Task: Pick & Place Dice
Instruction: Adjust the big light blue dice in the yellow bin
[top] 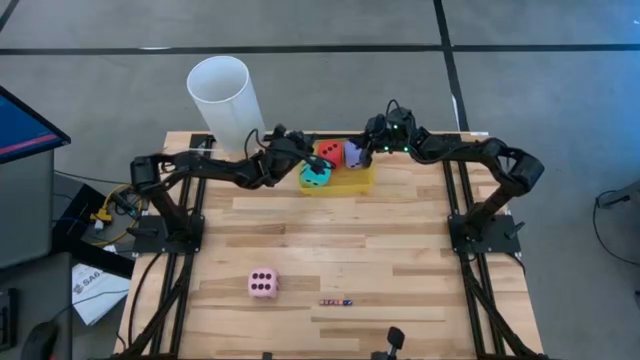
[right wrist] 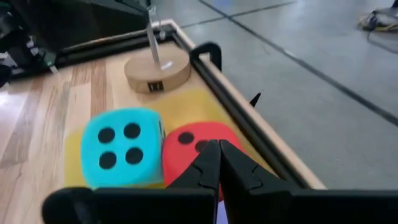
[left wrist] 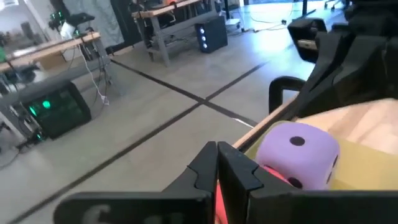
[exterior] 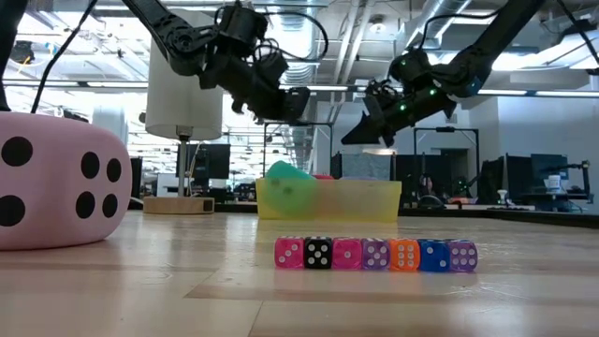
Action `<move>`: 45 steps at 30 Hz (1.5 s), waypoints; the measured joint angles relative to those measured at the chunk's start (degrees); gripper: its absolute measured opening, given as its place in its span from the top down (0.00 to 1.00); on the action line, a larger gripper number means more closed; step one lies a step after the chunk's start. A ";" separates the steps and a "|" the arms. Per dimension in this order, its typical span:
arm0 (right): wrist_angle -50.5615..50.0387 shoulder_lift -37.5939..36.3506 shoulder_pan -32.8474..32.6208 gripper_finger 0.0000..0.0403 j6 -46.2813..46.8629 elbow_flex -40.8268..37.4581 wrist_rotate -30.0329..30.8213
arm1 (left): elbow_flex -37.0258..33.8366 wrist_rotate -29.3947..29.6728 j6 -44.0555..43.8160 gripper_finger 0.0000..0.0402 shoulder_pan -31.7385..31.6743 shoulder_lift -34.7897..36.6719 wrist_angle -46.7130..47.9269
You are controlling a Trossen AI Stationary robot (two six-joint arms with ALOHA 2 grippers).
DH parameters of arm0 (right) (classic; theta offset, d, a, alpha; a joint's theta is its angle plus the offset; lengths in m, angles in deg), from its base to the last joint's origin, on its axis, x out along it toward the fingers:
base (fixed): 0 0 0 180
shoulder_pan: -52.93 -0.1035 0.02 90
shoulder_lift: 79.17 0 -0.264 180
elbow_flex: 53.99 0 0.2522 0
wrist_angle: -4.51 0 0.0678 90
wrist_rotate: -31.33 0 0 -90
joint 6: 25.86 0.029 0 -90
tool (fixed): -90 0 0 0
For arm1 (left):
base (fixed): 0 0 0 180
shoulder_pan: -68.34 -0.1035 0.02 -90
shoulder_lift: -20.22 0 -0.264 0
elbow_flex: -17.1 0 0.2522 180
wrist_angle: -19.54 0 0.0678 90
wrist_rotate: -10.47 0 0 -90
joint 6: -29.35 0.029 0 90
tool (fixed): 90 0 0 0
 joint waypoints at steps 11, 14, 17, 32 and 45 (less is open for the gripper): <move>-7.09 -9.00 0.51 1.00 -2.48 0.04 -0.05 | 0.06 -10.96 3.03 1.00 2.81 10.23 12.10; -9.27 -10.45 -0.20 1.00 -2.71 0.04 -0.92 | 0.07 -15.05 2.02 1.00 3.59 11.39 14.86; -10.94 -10.86 -1.47 1.00 -2.89 0.04 -4.29 | 0.09 -17.58 1.20 1.00 4.06 12.45 18.41; -6.05 -3.20 -12.17 1.00 -8.40 0.04 -6.16 | -12.83 -24.66 -6.41 1.00 4.96 14.81 12.80; -5.12 5.34 -14.98 1.00 -7.46 2.03 1.91 | -16.91 -16.46 -13.90 1.00 4.81 14.88 13.36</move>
